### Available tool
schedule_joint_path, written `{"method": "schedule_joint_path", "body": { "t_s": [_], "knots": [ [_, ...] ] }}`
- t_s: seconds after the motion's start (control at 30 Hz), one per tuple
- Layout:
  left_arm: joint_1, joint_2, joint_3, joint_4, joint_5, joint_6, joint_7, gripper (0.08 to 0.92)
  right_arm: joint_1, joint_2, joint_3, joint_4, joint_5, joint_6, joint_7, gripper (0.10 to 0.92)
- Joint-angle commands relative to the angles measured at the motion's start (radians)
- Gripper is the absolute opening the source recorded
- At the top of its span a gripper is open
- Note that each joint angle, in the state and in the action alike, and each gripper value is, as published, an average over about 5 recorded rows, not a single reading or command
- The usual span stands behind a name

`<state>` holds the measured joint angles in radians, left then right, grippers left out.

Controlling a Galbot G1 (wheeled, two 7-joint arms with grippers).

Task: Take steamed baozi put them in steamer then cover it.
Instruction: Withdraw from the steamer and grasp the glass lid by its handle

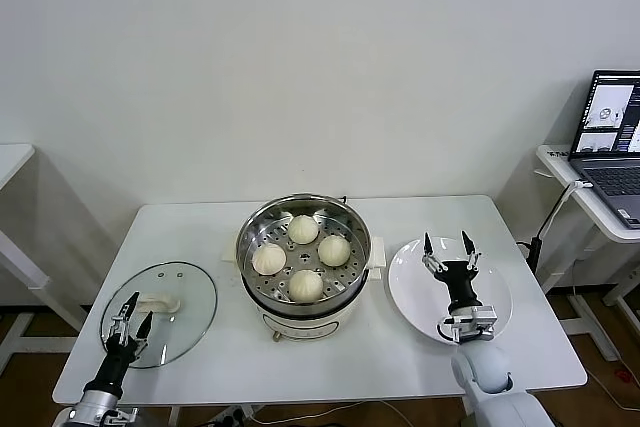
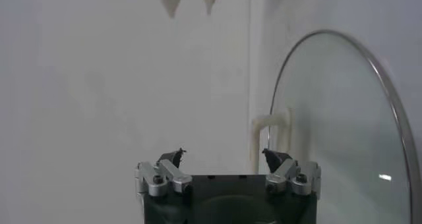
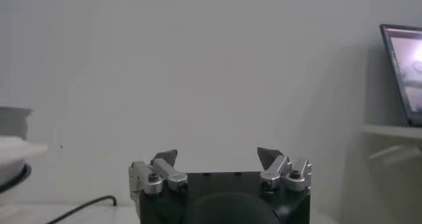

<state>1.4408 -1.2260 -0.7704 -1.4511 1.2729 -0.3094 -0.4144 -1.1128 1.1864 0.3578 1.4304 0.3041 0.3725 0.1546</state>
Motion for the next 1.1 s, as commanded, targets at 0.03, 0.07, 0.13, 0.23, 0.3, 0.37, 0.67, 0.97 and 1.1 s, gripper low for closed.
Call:
{"method": "schedule_joint_path", "body": {
  "t_s": [0.03,0.07,0.13,0.23,0.3,0.37,0.67,0.97,1.1],
  "knots": [
    [-0.075,0.006,0.008,0.065,0.058,0.011,-0.018,0.823,-0.028,0.031,0.028,-0.005,-0.02,0.007,0.0,0.823],
    [-0.08,0.007,0.011,0.069,0.058,0.013,-0.017,0.823,-0.028,0.032,0.028,-0.006,-0.021,0.007,0.001,0.823],
    [-0.089,0.008,0.015,0.075,0.058,0.016,-0.015,0.823,-0.027,0.034,0.028,-0.007,-0.024,0.007,0.001,0.823],
    [-0.099,0.009,0.02,0.082,0.057,0.022,-0.011,0.823,-0.025,0.034,0.028,-0.01,-0.028,0.008,0.001,0.823],
    [-0.107,0.009,0.024,0.09,0.057,0.026,-0.008,0.823,-0.025,0.034,0.029,-0.011,-0.03,0.008,0.0,0.823],
    [-0.115,0.009,0.026,0.098,0.055,0.029,-0.006,0.823,-0.025,0.034,0.029,-0.012,-0.032,0.009,0.0,0.823],
    [-0.136,0.009,0.038,0.108,0.038,0.041,0.005,0.823,-0.025,0.038,0.03,-0.017,-0.045,0.012,-0.001,0.823],
    [-0.158,0.009,0.042,0.128,0.032,0.045,0.008,0.823,-0.025,0.046,0.029,-0.019,-0.06,0.013,-0.001,0.823],
    [-0.16,0.007,0.048,0.128,0.027,0.048,0.013,0.823,-0.024,0.053,0.028,-0.025,-0.066,0.015,-0.003,0.823]
  ]
}}
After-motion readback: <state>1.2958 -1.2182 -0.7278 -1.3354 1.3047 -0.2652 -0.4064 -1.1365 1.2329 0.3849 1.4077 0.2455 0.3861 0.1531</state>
